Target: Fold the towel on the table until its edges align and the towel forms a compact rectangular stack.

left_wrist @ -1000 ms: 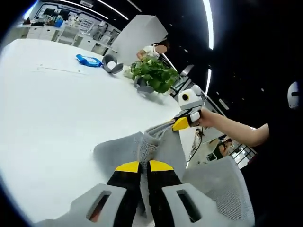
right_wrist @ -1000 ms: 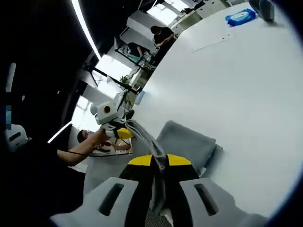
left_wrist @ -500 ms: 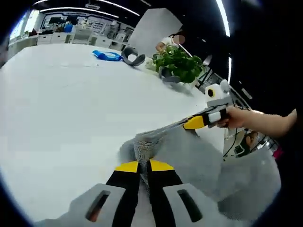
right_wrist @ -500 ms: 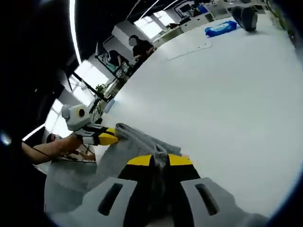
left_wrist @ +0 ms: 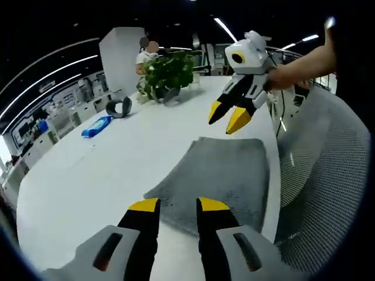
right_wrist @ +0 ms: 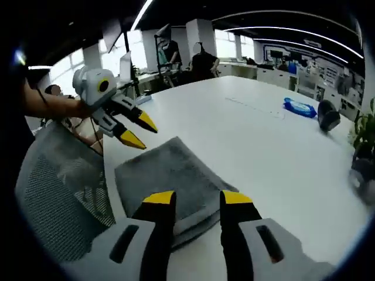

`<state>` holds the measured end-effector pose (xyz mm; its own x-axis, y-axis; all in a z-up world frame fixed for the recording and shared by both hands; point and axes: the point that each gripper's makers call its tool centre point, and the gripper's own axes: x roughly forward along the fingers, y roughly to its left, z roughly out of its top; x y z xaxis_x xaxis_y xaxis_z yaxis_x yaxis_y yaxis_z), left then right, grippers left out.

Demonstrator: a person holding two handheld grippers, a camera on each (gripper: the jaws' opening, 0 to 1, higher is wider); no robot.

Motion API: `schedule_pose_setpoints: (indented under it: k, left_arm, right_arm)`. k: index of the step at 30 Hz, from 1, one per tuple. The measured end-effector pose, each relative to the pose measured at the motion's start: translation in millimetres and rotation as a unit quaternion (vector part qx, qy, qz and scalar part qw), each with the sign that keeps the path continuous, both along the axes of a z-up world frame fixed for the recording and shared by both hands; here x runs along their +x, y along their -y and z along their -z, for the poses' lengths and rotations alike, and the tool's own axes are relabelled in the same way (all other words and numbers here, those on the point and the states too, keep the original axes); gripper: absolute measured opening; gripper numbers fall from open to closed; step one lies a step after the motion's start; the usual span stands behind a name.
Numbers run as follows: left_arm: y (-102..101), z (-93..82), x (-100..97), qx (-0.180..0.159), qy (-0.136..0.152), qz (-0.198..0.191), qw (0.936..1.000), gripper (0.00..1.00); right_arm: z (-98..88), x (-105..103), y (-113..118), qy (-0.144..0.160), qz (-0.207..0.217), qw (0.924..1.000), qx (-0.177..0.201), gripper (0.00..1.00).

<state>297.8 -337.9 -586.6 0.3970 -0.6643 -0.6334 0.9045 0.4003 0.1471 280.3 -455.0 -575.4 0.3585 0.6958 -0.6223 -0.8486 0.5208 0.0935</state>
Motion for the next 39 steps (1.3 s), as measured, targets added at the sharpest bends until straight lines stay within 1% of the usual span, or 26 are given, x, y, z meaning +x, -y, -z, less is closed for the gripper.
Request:
schedule_pose_setpoints:
  k: [1,2,3,4,5,6,8,10,12,17,21,23,24,28,32,35,39]
  left_arm:
    - [1.5,5.2,-8.1,0.009,-0.019,0.008,0.9997,0.32]
    - [5.1,12.3,-17.2,0.017,-0.039,0.019,0.9989,0.32]
    - [4.3,17.9,-21.7,0.032,-0.044,0.024,0.9982,0.32]
    - [3.0,23.0,-22.9,0.047,-0.037,0.029,0.9978,0.32]
    - [-0.1,31.8,-24.4,0.069,-0.032,0.035,0.9964,0.32]
    - [-1.8,37.5,-24.6,0.077,-0.032,0.034,0.9960,0.32]
    - [0.2,39.7,-23.4,0.071,-0.032,0.030,0.9966,0.32]
    - [-0.3,42.5,-21.9,0.074,-0.030,0.028,0.9964,0.32]
    - [-0.9,46.0,-22.0,0.074,-0.033,0.026,0.9964,0.31]
    - [-1.7,48.5,-22.0,0.060,-0.041,0.012,0.9973,0.30]
    - [0.0,51.5,-17.3,0.064,-0.047,0.008,0.9968,0.29]
    - [0.3,52.2,-13.7,0.064,-0.054,0.005,0.9965,0.29]
    - [0.3,52.4,-11.2,0.062,-0.056,0.002,0.9965,0.29]
    - [0.9,52.3,1.7,0.062,-0.054,-0.001,0.9966,0.28]
    - [2.6,52.4,19.2,0.061,-0.053,-0.004,0.9967,0.28]
    - [3.2,52.5,32.6,0.057,-0.054,-0.004,0.9969,0.28]
    - [4.6,52.9,50.7,0.043,-0.068,-0.008,0.9968,0.28]
  right_arm:
    - [5.9,-13.7,-4.1,-0.016,-0.016,0.9997,-0.009,0.29]
    - [10.6,-22.3,-6.2,-0.021,-0.031,0.9991,-0.021,0.29]
    - [19.9,-30.9,-7.9,-0.024,-0.053,0.9975,-0.041,0.28]
    - [26.5,-33.5,-6.9,-0.024,-0.055,0.9966,-0.057,0.29]
    - [38.5,-34.9,-4.3,-0.020,-0.071,0.9938,-0.084,0.29]
    - [43.9,-33.2,-4.2,-0.020,-0.069,0.9936,-0.086,0.29]
    - [51.7,-28.8,-3.9,-0.022,-0.064,0.9939,-0.087,0.31]
    - [57.8,-25.4,-3.0,-0.040,-0.044,0.9956,-0.072,0.30]
    - [62.2,-24.1,-2.5,-0.046,-0.038,0.9963,-0.063,0.29]
    - [60.5,-25.5,-2.8,-0.039,-0.039,0.9967,-0.060,0.29]
    - [61.8,-22.1,-4.2,-0.043,-0.039,0.9961,-0.067,0.28]
    - [62.0,-17.9,-4.0,-0.034,-0.044,0.9958,-0.072,0.27]
    - [62.1,-11.1,-3.0,-0.026,-0.040,0.9961,-0.075,0.26]
    - [62.3,4.4,-1.3,-0.039,-0.030,0.9967,-0.065,0.26]
    - [62.7,19.7,-0.6,-0.038,-0.028,0.9964,-0.070,0.26]
    - [63.2,35.0,1.6,-0.040,-0.026,0.9964,-0.070,0.26]
    - [63.5,52.6,3.6,-0.043,-0.024,0.9964,-0.069,0.26]
